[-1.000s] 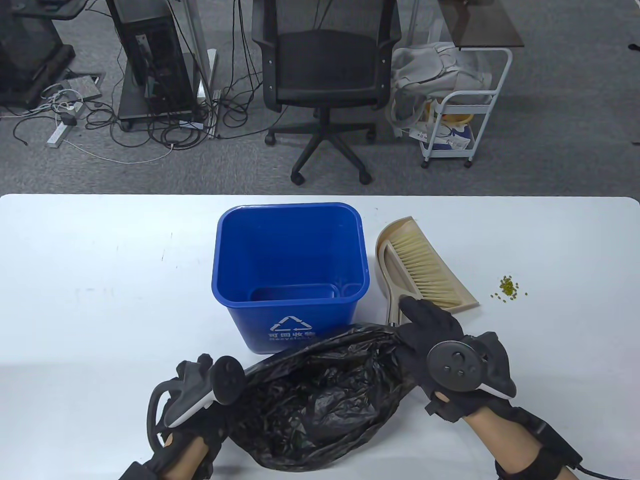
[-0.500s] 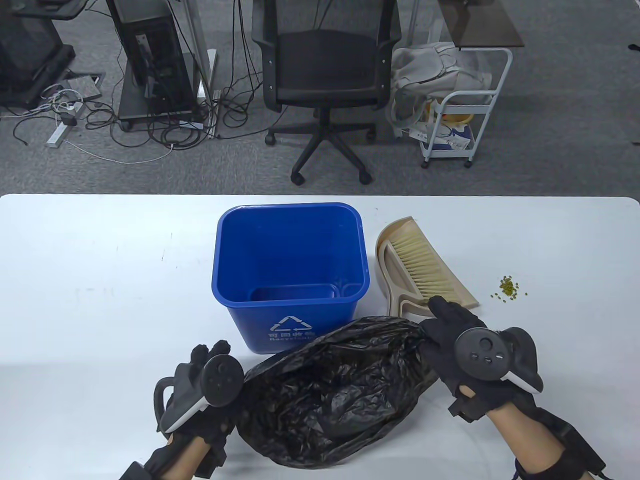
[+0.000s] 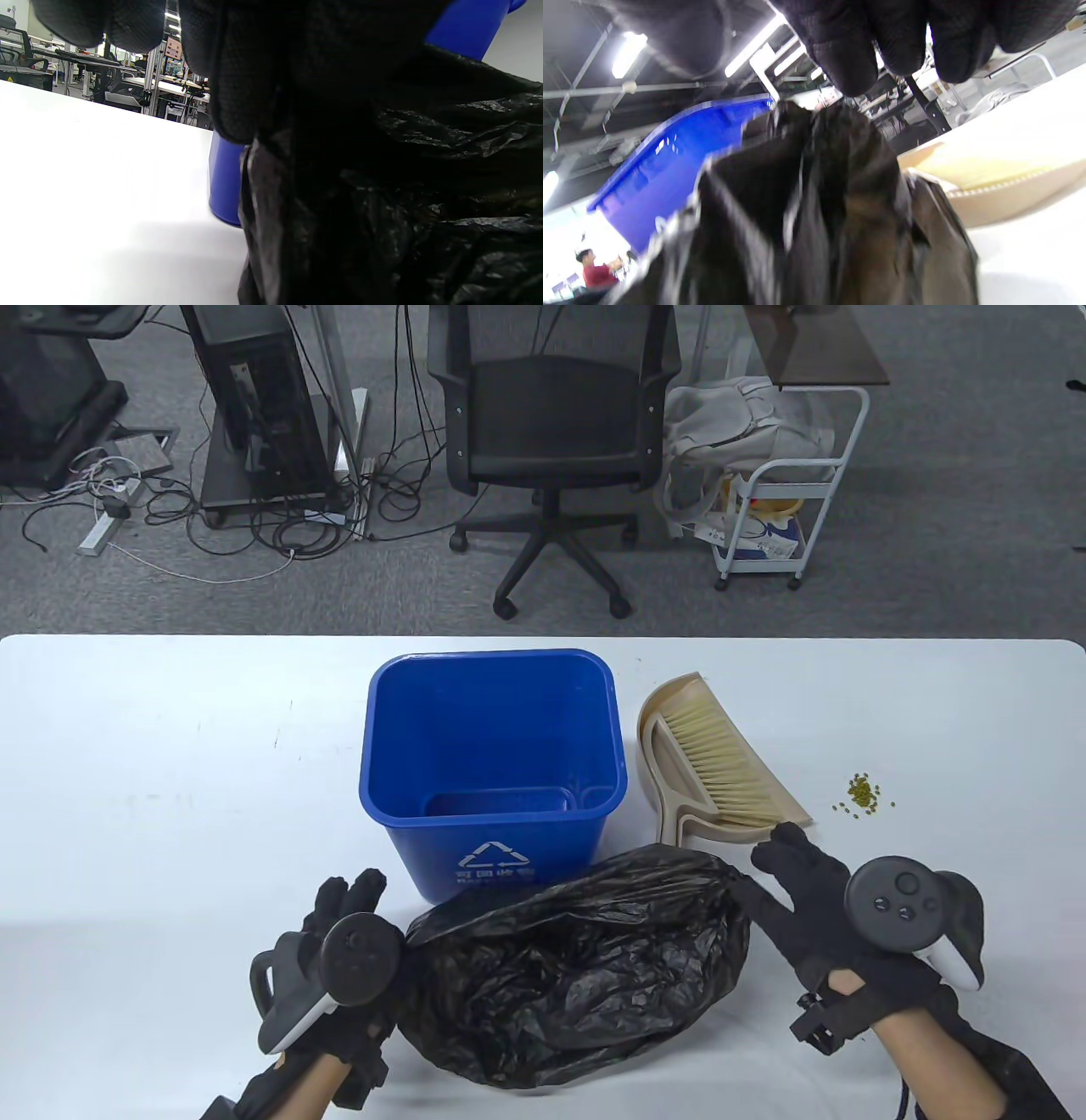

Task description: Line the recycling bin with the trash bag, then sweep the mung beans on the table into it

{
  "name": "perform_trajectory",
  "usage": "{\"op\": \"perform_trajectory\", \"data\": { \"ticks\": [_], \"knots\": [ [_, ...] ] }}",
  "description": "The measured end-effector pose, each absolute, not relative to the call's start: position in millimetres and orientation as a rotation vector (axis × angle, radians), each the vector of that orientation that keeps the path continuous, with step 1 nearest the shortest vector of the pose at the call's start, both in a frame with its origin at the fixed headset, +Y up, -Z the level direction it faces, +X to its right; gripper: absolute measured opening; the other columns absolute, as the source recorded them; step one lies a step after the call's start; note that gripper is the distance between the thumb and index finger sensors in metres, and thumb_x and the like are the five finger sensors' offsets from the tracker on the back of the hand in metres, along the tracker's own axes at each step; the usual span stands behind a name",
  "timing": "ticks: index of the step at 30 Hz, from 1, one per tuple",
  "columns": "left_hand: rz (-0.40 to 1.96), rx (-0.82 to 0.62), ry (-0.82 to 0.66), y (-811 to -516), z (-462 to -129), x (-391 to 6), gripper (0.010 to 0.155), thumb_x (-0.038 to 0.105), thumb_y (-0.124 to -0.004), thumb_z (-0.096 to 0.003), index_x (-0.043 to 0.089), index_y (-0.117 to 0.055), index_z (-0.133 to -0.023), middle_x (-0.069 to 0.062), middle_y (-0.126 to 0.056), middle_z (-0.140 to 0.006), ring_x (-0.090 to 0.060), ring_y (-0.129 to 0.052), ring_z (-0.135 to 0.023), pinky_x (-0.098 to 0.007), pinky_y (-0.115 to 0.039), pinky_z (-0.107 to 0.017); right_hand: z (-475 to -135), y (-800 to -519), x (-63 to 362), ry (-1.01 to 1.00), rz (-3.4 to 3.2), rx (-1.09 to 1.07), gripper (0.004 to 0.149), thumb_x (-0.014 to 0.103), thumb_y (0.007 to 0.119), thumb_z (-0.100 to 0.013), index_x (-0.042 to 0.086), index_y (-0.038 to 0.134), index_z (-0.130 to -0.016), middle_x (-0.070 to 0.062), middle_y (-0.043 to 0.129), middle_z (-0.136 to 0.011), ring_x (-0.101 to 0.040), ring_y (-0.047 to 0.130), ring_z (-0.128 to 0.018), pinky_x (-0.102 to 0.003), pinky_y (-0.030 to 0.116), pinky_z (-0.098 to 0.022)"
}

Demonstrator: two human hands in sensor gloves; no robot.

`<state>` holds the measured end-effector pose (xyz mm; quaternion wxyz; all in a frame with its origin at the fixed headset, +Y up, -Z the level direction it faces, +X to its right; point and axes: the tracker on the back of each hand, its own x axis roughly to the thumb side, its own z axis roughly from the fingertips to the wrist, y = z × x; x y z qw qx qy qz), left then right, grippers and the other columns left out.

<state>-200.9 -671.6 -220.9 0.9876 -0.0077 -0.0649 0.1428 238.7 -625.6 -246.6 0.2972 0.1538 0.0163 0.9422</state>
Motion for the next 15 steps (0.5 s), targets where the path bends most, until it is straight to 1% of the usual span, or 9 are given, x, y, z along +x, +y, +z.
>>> {"op": "perform_trajectory", "data": {
  "ticks": [3,6,7,8,9,11,12,13,15],
  "knots": [
    [0.291,-0.005,-0.131,-670.9,-221.2,-200.5,0.037,0.026,-0.100,-0.0421,-0.008,-0.105,-0.055,-0.030,-0.067,-0.111,-0.074,-0.055,-0.098,-0.081,-0.058,-0.065,-247.7,-638.3,225.3,0.160,2.687,0.375,0.106,0.066,0.072,-0.046,-0.021,0.060,-0.104,-0.050,0.044,-0.106,-0.077,0.057,-0.086,-0.079,0.054,-0.057],
    [0.301,0.009,-0.131,-668.5,-220.5,-201.0,0.037,0.029,-0.099,-0.0428,-0.005,-0.104,-0.057,-0.031,-0.066,-0.112,-0.074,-0.054,-0.098,-0.081,-0.057,-0.065,-256.8,-644.8,216.1,0.177,2.785,0.324,0.107,0.067,0.074,-0.045,-0.022,0.062,-0.103,-0.051,0.042,-0.106,-0.077,0.055,-0.087,-0.079,0.054,-0.057],
    [0.307,0.022,-0.132,-667.5,-219.6,-201.4,0.037,0.030,-0.098,-0.0433,-0.004,-0.104,-0.058,-0.031,-0.066,-0.112,-0.074,-0.054,-0.098,-0.081,-0.057,-0.065,-261.4,-646.3,213.7,0.187,2.779,0.304,0.103,0.065,0.076,-0.045,-0.022,0.066,-0.100,-0.051,0.044,-0.106,-0.077,0.055,-0.087,-0.079,0.054,-0.057],
    [0.311,0.028,-0.133,-666.8,-219.1,-201.7,0.038,0.031,-0.097,-0.0436,-0.003,-0.104,-0.060,-0.031,-0.065,-0.112,-0.074,-0.053,-0.098,-0.081,-0.057,-0.065,-263.9,-647.3,212.2,0.201,2.770,0.284,0.096,0.061,0.078,-0.046,-0.021,0.072,-0.096,-0.050,0.047,-0.105,-0.077,0.056,-0.087,-0.079,0.055,-0.057],
    [0.313,0.029,-0.132,-665.9,-218.4,-202.2,0.038,0.031,-0.097,-0.0440,-0.002,-0.103,-0.061,-0.032,-0.065,-0.112,-0.074,-0.053,-0.098,-0.081,-0.056,-0.065,-267.9,-648.9,209.6,0.215,2.756,0.269,0.084,0.056,0.080,-0.048,-0.018,0.080,-0.089,-0.050,0.050,-0.105,-0.076,0.057,-0.086,-0.078,0.055,-0.057],
    [0.317,0.037,-0.137,-664.8,-216.9,-203.7,0.040,0.032,-0.096,-0.0446,0.000,-0.102,-0.066,-0.033,-0.064,-0.113,-0.074,-0.052,-0.098,-0.081,-0.056,-0.065,-273.2,-650.1,204.5,0.185,2.747,0.305,0.054,0.039,0.083,-0.049,-0.009,0.093,-0.071,-0.045,0.064,-0.101,-0.071,0.067,-0.084,-0.075,0.061,-0.055],
    [0.315,0.037,-0.139,-664.5,-216.2,-204.6,0.042,0.034,-0.095,-0.0449,0.001,-0.101,-0.071,-0.033,-0.063,-0.113,-0.074,-0.051,-0.098,-0.081,-0.055,-0.065,-274.1,-649.5,202.6,0.144,2.748,0.314,0.046,0.034,0.083,-0.050,-0.008,0.096,-0.065,-0.044,0.069,-0.099,-0.069,0.071,-0.082,-0.074,0.063,-0.054],
    [0.306,0.023,-0.144,-664.8,-215.5,-206.0,0.047,0.036,-0.094,-0.0452,0.001,-0.100,-0.076,-0.034,-0.061,-0.114,-0.074,-0.050,-0.098,-0.081,-0.054,-0.065,-274.3,-648.5,201.1,0.092,2.743,0.319,0.042,0.030,0.083,-0.049,-0.008,0.098,-0.060,-0.043,0.072,-0.097,-0.068,0.073,-0.082,-0.074,0.064,-0.054],
    [0.291,-0.006,-0.150,-666.5,-214.9,-208.6,0.056,0.041,-0.091,-0.0462,0.000,-0.096,-0.084,-0.036,-0.057,-0.115,-0.076,-0.046,-0.098,-0.082,-0.052,-0.066,-274.7,-645.7,200.1,0.036,2.722,0.326,0.040,0.028,0.083,-0.049,-0.009,0.098,-0.056,-0.041,0.075,-0.096,-0.067,0.075,-0.082,-0.073,0.065,-0.054]
  ]
}}
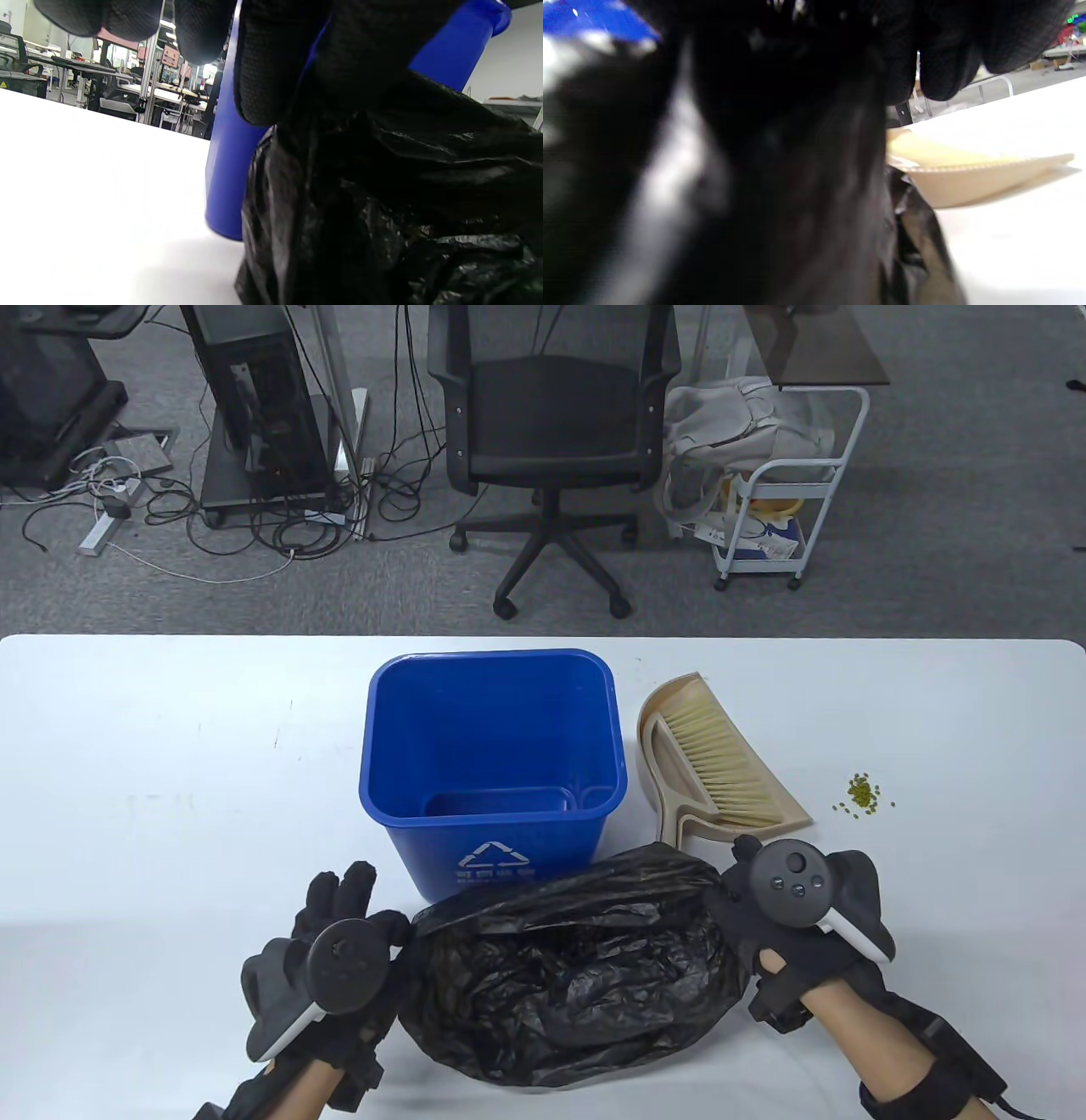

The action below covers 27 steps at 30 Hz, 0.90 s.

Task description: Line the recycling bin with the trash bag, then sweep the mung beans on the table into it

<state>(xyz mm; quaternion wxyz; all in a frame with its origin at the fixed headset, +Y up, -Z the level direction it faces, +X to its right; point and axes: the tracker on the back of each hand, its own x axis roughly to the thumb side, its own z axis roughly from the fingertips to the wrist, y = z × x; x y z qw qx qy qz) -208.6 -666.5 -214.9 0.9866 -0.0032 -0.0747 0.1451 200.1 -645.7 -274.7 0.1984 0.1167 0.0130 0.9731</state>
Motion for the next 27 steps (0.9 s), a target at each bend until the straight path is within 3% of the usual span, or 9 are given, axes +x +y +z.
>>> {"op": "perform_trajectory", "data": {
  "ticks": [9,11,15,17,19,22,24,27],
  "knots": [
    [0.306,-0.236,-0.192,-694.5,-215.8,-213.3,0.106,0.067,-0.085,-0.0398,-0.012,-0.068,-0.107,-0.040,-0.031,-0.120,-0.078,-0.021,-0.099,-0.088,-0.034,-0.066,-271.6,-627.9,208.8,-0.202,2.585,0.274,0.040,0.024,0.083,-0.048,-0.012,0.099,-0.048,-0.038,0.081,-0.092,-0.065,0.079,-0.079,-0.072,0.067,-0.053],
    [0.280,-0.289,-0.196,-703.7,-217.4,-207.2,0.113,0.068,-0.086,-0.0379,-0.013,-0.059,-0.111,-0.040,-0.023,-0.121,-0.078,-0.017,-0.099,-0.088,-0.030,-0.066,-271.2,-625.8,209.2,-0.211,2.565,0.291,0.040,0.024,0.083,-0.048,-0.012,0.100,-0.048,-0.038,0.081,-0.092,-0.065,0.079,-0.079,-0.072,0.067,-0.053],
    [0.230,-0.335,-0.189,-719.9,-226.0,-191.3,0.115,0.067,-0.088,-0.0367,-0.014,-0.057,-0.111,-0.040,-0.019,-0.120,-0.077,-0.015,-0.099,-0.088,-0.029,-0.065,-267.9,-623.6,207.3,-0.220,2.540,0.324,0.040,0.025,0.083,-0.048,-0.011,0.100,-0.049,-0.038,0.081,-0.092,-0.065,0.079,-0.080,-0.073,0.067,-0.053],
    [0.196,-0.352,-0.177,-728.7,-232.2,-181.7,0.111,0.067,-0.089,-0.0365,-0.014,-0.064,-0.108,-0.040,-0.022,-0.120,-0.077,-0.016,-0.099,-0.088,-0.030,-0.066,-264.7,-622.5,205.5,-0.240,2.535,0.346,0.040,0.025,0.083,-0.049,-0.011,0.099,-0.049,-0.038,0.081,-0.092,-0.065,0.079,-0.079,-0.072,0.067,-0.053],
    [0.147,-0.354,-0.171,-735.0,-237.0,-174.5,0.096,0.064,-0.091,-0.0374,-0.010,-0.080,-0.098,-0.039,-0.030,-0.120,-0.077,-0.023,-0.100,-0.086,-0.036,-0.067,-262.1,-621.1,204.5,-0.251,2.541,0.357,0.040,0.026,0.083,-0.049,-0.011,0.098,-0.049,-0.038,0.081,-0.092,-0.064,0.079,-0.079,-0.072,0.067,-0.053],
    [0.088,-0.311,-0.168,-742.2,-243.2,-165.6,0.059,0.049,-0.096,-0.0397,0.000,-0.100,-0.073,-0.034,-0.050,-0.118,-0.074,-0.036,-0.100,-0.082,-0.045,-0.068,-258.3,-617.0,204.3,-0.284,2.551,0.385,0.040,0.025,0.083,-0.048,-0.012,0.098,-0.049,-0.038,0.081,-0.092,-0.064,0.079,-0.080,-0.072,0.067,-0.053],
    [0.069,-0.284,-0.152,-741.5,-244.9,-163.4,0.040,0.037,-0.098,-0.0407,0.003,-0.104,-0.060,-0.030,-0.059,-0.116,-0.073,-0.042,-0.101,-0.081,-0.048,-0.068,-257.1,-613.9,205.8,-0.310,2.551,0.399,0.040,0.025,0.083,-0.048,-0.012,0.098,-0.049,-0.038,0.082,-0.092,-0.064,0.079,-0.080,-0.072,0.067,-0.053],
    [0.088,-0.245,-0.150,-729.0,-244.1,-166.7,0.036,0.031,-0.100,-0.0413,-0.002,-0.104,-0.056,-0.030,-0.060,-0.115,-0.072,-0.044,-0.100,-0.081,-0.050,-0.068,-257.6,-608.7,211.4,-0.332,2.535,0.401,0.040,0.026,0.084,-0.048,-0.012,0.098,-0.049,-0.038,0.081,-0.092,-0.064,0.079,-0.080,-0.072,0.067,-0.053]
  ]
}}
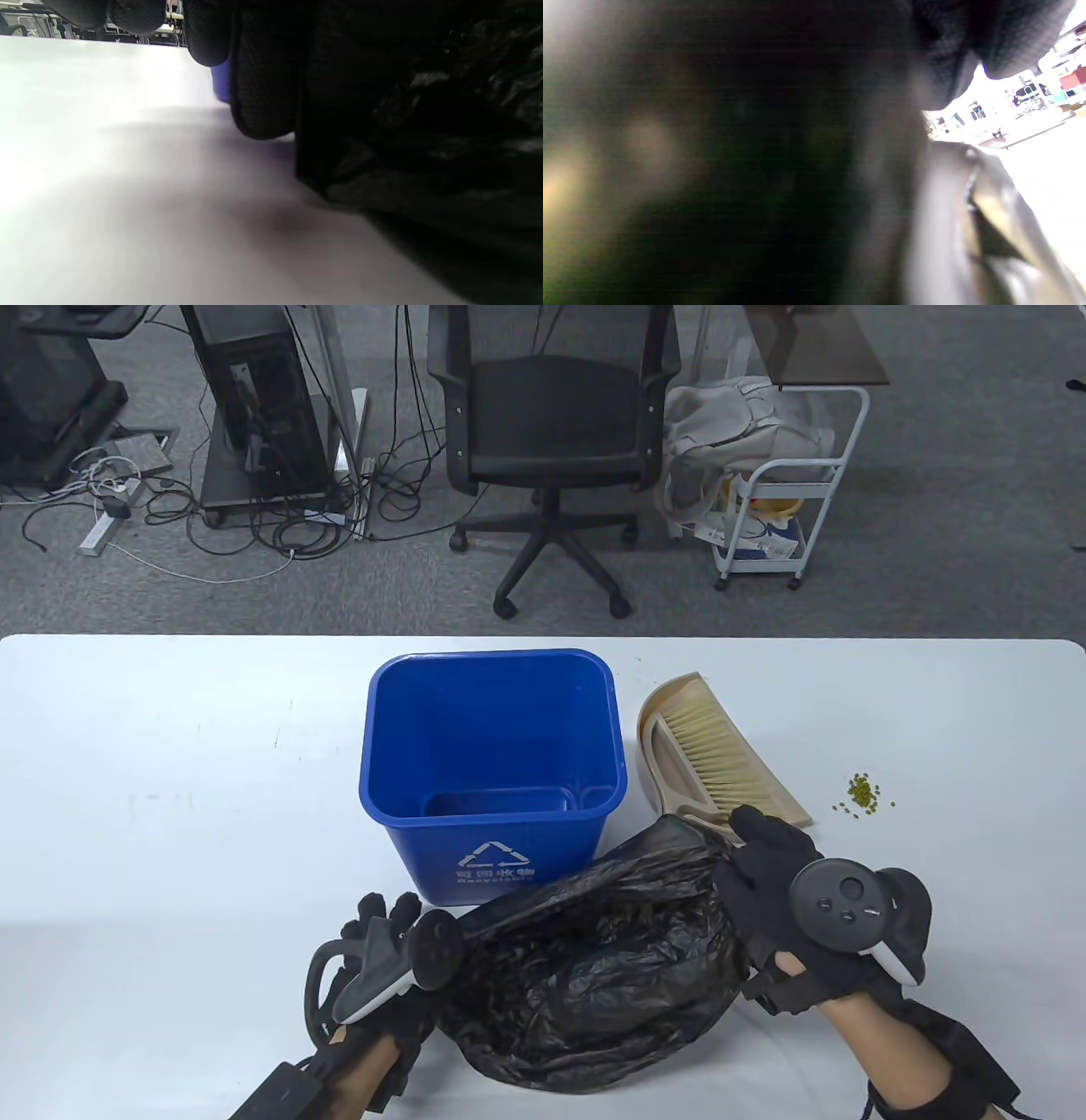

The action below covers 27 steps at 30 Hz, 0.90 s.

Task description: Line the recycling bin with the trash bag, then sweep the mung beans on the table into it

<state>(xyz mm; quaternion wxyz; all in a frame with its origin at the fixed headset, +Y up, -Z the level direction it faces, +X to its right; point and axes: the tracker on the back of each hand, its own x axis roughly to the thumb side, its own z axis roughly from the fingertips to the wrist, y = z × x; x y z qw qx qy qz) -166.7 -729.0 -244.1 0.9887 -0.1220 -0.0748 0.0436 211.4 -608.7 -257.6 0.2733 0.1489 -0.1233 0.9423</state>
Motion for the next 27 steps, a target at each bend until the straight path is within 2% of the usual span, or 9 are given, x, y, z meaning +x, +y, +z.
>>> {"op": "perform_trajectory", "data": {
  "ticks": [6,10,14,21,22,24,27],
  "knots": [
    [0.197,-0.045,-0.176,-670.7,-222.3,-181.0,0.036,0.028,-0.101,-0.0414,-0.005,-0.103,-0.054,-0.031,-0.063,-0.113,-0.073,-0.047,-0.100,-0.081,-0.051,-0.067,-256.8,-591.9,233.2,-0.332,2.471,0.403,0.040,0.026,0.085,-0.047,-0.012,0.097,-0.052,-0.038,0.080,-0.094,-0.065,0.078,-0.081,-0.073,0.066,-0.054],
    [0.260,0.116,-0.186,-614.4,-201.7,-188.6,0.036,0.027,-0.101,-0.0415,-0.007,-0.102,-0.052,-0.031,-0.065,-0.113,-0.072,-0.050,-0.099,-0.081,-0.053,-0.066,-250.6,-571.8,249.4,-0.333,2.446,0.464,0.040,0.026,0.087,-0.047,-0.012,0.097,-0.054,-0.038,0.079,-0.095,-0.065,0.078,-0.081,-0.073,0.066,-0.054],
    [0.332,0.290,-0.198,-543.5,-183.3,-195.1,0.036,0.027,-0.101,-0.0419,-0.008,-0.102,-0.053,-0.031,-0.066,-0.113,-0.073,-0.050,-0.100,-0.081,-0.053,-0.067,-228.1,-527.0,265.7,-0.593,2.451,0.497,0.039,0.026,0.089,-0.046,-0.012,0.097,-0.054,-0.038,0.079,-0.095,-0.064,0.078,-0.082,-0.073,0.067,-0.054],
    [0.329,0.617,-0.208,-433.5,-158.0,-185.5,0.036,0.028,-0.101,-0.0430,-0.005,-0.101,-0.056,-0.030,-0.065,-0.115,-0.071,-0.050,-0.102,-0.081,-0.052,-0.068,-163.0,-423.7,286.9,-1.116,2.192,0.486,0.039,0.026,0.089,-0.046,-0.012,0.097,-0.055,-0.036,0.080,-0.096,-0.062,0.080,-0.083,-0.074,0.069,-0.054],
    [0.307,0.686,-0.202,-423.7,-155.4,-182.6,0.036,0.028,-0.100,-0.0433,-0.005,-0.101,-0.057,-0.029,-0.064,-0.115,-0.070,-0.050,-0.102,-0.081,-0.051,-0.069,-158.2,-417.1,286.6,-1.153,2.182,0.474,0.040,0.026,0.089,-0.046,-0.011,0.097,-0.055,-0.036,0.080,-0.096,-0.062,0.080,-0.084,-0.074,0.070,-0.054],
    [0.201,0.742,-0.178,-426.7,-165.0,-173.4,0.036,0.027,-0.101,-0.0426,-0.007,-0.101,-0.056,-0.028,-0.065,-0.116,-0.070,-0.048,-0.103,-0.082,-0.049,-0.069,-166.0,-423.1,280.6,-1.133,2.251,0.424,0.039,0.026,0.090,-0.046,-0.012,0.097,-0.055,-0.034,0.080,-0.097,-0.061,0.079,-0.085,-0.074,0.069,-0.055],
    [-0.026,0.510,-0.110,-461.4,-203.7,-160.7,0.036,0.028,-0.101,-0.0417,-0.005,-0.102,-0.056,-0.026,-0.065,-0.116,-0.069,-0.050,-0.104,-0.081,-0.050,-0.070,-210.8,-462.8,262.0,-0.917,2.610,0.381,0.039,0.026,0.090,-0.046,-0.012,0.097,-0.054,-0.035,0.080,-0.096,-0.062,0.080,-0.085,-0.076,0.070,-0.054]
  ]
}}
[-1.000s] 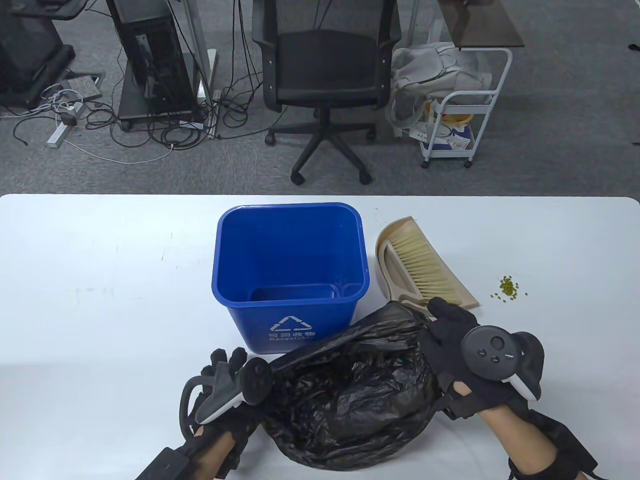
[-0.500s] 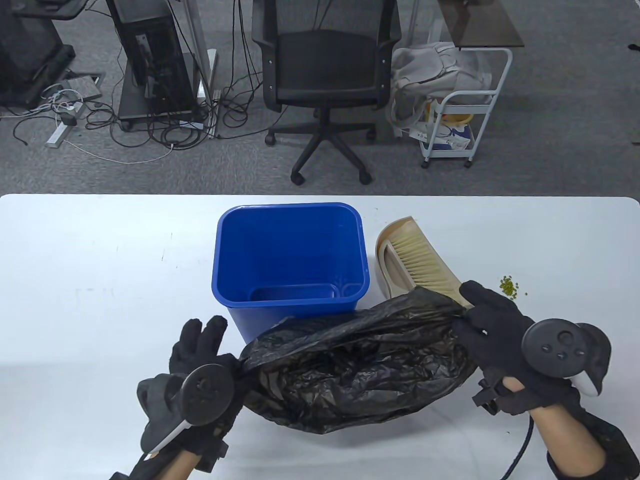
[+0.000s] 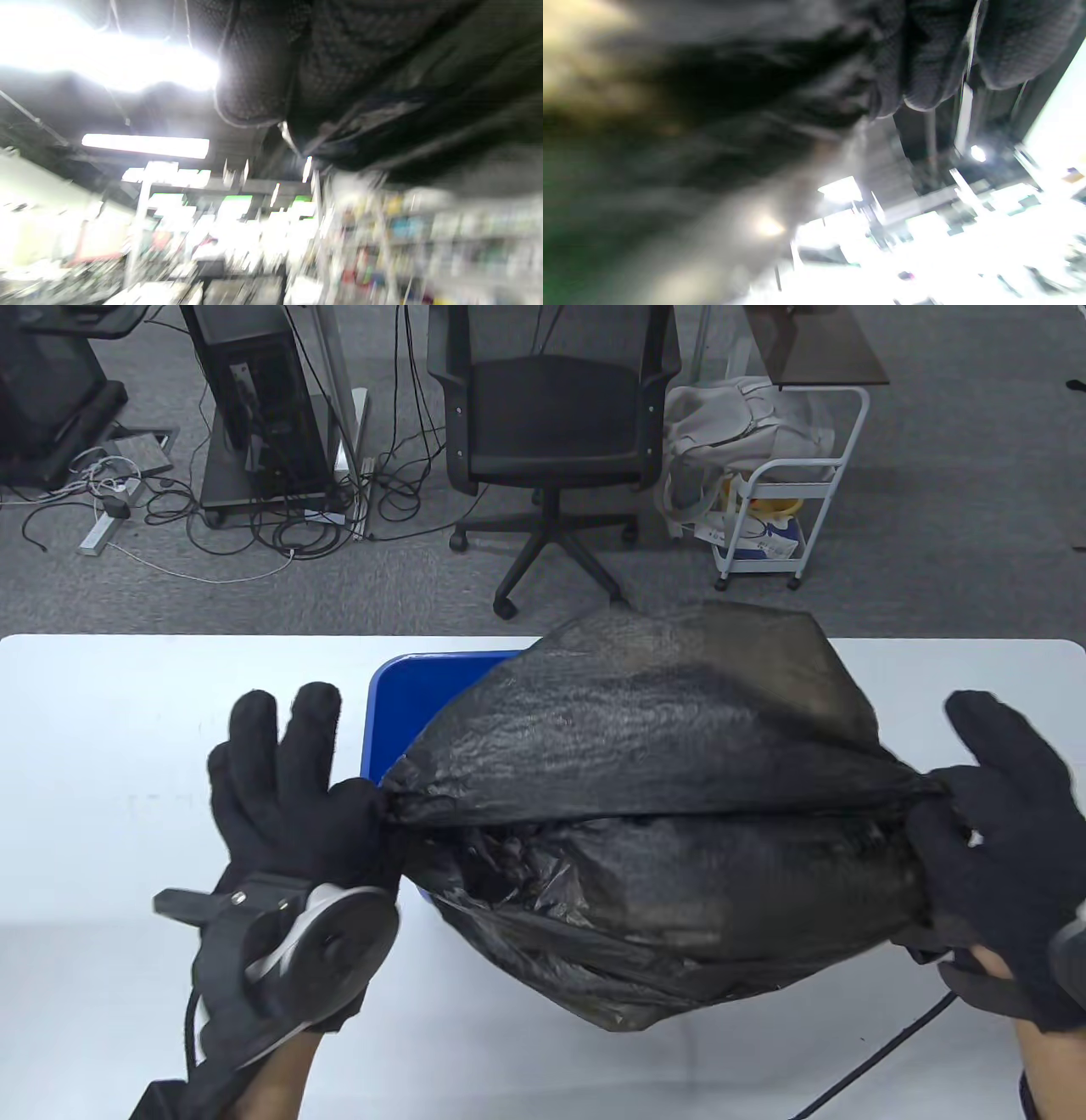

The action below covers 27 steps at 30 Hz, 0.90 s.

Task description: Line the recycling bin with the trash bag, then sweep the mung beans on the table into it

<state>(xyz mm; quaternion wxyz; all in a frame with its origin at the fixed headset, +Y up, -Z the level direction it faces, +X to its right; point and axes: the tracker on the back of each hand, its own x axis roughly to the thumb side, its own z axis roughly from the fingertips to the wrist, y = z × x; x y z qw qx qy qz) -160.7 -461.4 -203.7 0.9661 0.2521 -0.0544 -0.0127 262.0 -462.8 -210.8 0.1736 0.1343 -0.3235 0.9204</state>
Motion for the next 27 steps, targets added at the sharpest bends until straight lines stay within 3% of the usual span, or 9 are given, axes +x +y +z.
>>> {"op": "perform_trajectory", "data": {
  "ticks": [2,5,9,11,14,17,27],
  "knots": [
    [-0.067,0.470,-0.090,-462.9,-216.4,-163.7,0.036,0.029,-0.101,-0.0406,-0.004,-0.102,-0.054,-0.024,-0.069,-0.115,-0.068,-0.055,-0.104,-0.081,-0.052,-0.070,-222.9,-470.5,254.8,-0.873,2.723,0.377,0.039,0.026,0.090,-0.045,-0.012,0.097,-0.054,-0.036,0.082,-0.095,-0.063,0.080,-0.084,-0.076,0.069,-0.054],
    [0.111,0.542,-0.097,-431.3,-203.1,-169.7,0.036,0.027,-0.102,-0.0416,-0.007,-0.101,-0.054,-0.026,-0.067,-0.116,-0.068,-0.052,-0.104,-0.081,-0.050,-0.070,-201.3,-435.4,255.7,-1.013,2.546,0.422,0.039,0.026,0.090,-0.045,-0.011,0.097,-0.054,-0.035,0.082,-0.096,-0.062,0.080,-0.085,-0.076,0.069,-0.055],
    [0.194,0.785,-0.081,-387.2,-167.2,-181.7,0.036,0.028,-0.101,-0.0421,-0.006,-0.100,-0.055,-0.025,-0.069,-0.115,-0.067,-0.054,-0.104,-0.081,-0.050,-0.070,-170.3,-398.1,269.5,-1.178,2.261,0.439,0.039,0.026,0.091,-0.046,-0.011,0.097,-0.056,-0.034,0.081,-0.097,-0.062,0.078,-0.086,-0.076,0.068,-0.056],
    [0.158,0.780,-0.080,-387.9,-168.0,-184.1,0.036,0.026,-0.102,-0.0423,-0.007,-0.100,-0.055,-0.026,-0.068,-0.115,-0.068,-0.054,-0.104,-0.082,-0.049,-0.070,-180.9,-408.3,266.1,-1.175,2.293,0.424,0.039,0.026,0.091,-0.045,-0.012,0.097,-0.056,-0.034,0.081,-0.097,-0.062,0.078,-0.086,-0.076,0.067,-0.056],
    [-0.016,0.647,-0.038,-409.6,-189.7,-182.9,0.036,0.028,-0.102,-0.0421,-0.005,-0.100,-0.055,-0.025,-0.068,-0.116,-0.068,-0.054,-0.104,-0.082,-0.049,-0.070,-219.3,-443.8,250.4,-0.945,2.583,0.401,0.039,0.028,0.090,-0.046,-0.009,0.097,-0.057,-0.034,0.080,-0.098,-0.063,0.077,-0.087,-0.077,0.067,-0.056],
    [-0.066,0.609,-0.012,-425.6,-203.2,-181.6,0.036,0.028,-0.102,-0.0418,-0.006,-0.100,-0.055,-0.025,-0.069,-0.115,-0.068,-0.055,-0.104,-0.082,-0.049,-0.070,-242.5,-462.6,244.5,-0.864,2.527,0.357,0.039,0.027,0.091,-0.046,-0.010,0.097,-0.057,-0.036,0.080,-0.097,-0.064,0.078,-0.085,-0.077,0.067,-0.055],
    [-0.087,0.568,0.070,-415.3,-221.4,-202.6,0.036,0.027,-0.102,-0.0426,-0.006,-0.100,-0.056,-0.025,-0.069,-0.115,-0.067,-0.055,-0.104,-0.082,-0.048,-0.070,-268.8,-443.2,221.7,-0.832,2.498,0.368,0.040,0.027,0.090,-0.046,-0.010,0.097,-0.058,-0.036,0.080,-0.097,-0.064,0.078,-0.085,-0.077,0.067,-0.055]
  ]
}}
